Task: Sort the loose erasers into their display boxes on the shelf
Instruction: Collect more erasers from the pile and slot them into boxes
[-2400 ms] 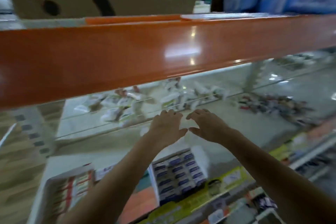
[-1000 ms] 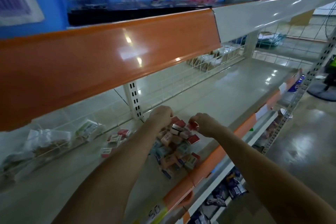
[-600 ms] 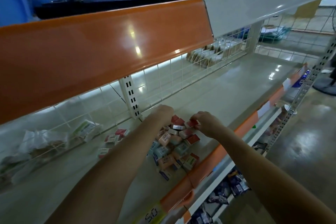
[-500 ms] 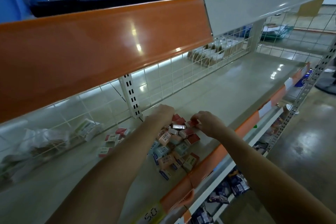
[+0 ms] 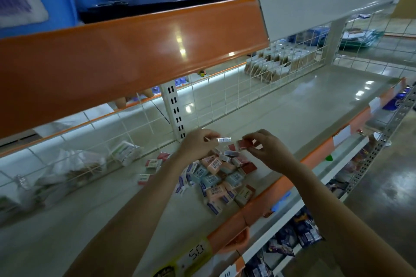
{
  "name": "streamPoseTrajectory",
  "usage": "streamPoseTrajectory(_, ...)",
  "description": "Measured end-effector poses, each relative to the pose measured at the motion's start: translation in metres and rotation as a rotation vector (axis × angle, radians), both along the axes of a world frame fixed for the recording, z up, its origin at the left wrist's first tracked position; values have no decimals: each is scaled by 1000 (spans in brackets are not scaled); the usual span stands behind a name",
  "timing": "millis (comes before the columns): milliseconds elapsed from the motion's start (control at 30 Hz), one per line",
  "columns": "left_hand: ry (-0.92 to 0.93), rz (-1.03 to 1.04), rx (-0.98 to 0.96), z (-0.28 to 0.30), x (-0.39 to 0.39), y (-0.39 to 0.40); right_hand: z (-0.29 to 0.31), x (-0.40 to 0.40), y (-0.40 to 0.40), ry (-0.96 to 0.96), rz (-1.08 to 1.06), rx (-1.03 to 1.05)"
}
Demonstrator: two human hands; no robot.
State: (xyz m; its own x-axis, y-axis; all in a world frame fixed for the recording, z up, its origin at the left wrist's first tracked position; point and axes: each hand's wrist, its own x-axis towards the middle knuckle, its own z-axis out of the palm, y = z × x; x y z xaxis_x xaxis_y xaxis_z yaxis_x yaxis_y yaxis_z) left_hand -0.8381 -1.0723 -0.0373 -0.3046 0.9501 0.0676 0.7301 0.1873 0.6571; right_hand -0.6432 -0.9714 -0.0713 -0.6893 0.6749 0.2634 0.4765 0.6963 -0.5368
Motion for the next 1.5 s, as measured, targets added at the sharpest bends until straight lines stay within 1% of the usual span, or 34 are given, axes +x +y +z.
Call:
streamPoseTrajectory(67,-147,28,27,6,-2,-20,7,-5,-14,60,27,-54)
streamPoseTrajectory(167,-248,109,44,9,-9,-52,18,-19,-39,146,49,-131)
streamPoseTrajectory(267,-261,233,39,9,-21,-84,24,-36,-65,230,110,-246)
streamPoseTrajectory(400,-346,312,125,13,-37,-134,27,-68,-99,232,231,-328)
streamPoseTrajectory(467,-315,353,145,16,-47,-165,29,-88,-117,234,307,-380)
streamPoseTrajectory(567,-209,391,132,20,-66,-213,37,-115,-151,225,443,-512)
streamPoseTrajectory(667,-201,434,135,25,-85,-266,45,-145,-190,203,579,-587)
streamPoseTrajectory(800,-179,477,107,28,-107,-331,51,-181,-238,113,701,-586)
streamPoseTrajectory(1033,-217,509,105,25,-151,-450,54,-242,-338,1,791,-604)
streamPoseTrajectory(1167,-241,540,113,27,-181,-524,56,-280,-404,-29,855,-611)
streamPoseTrajectory(1333,-182,592,110,34,-211,-609,60,-327,-485,-60,936,-584)
streamPoseTrajectory(1500,-183,677,129,25,-239,-693,54,-366,-559,-98,1024,-573)
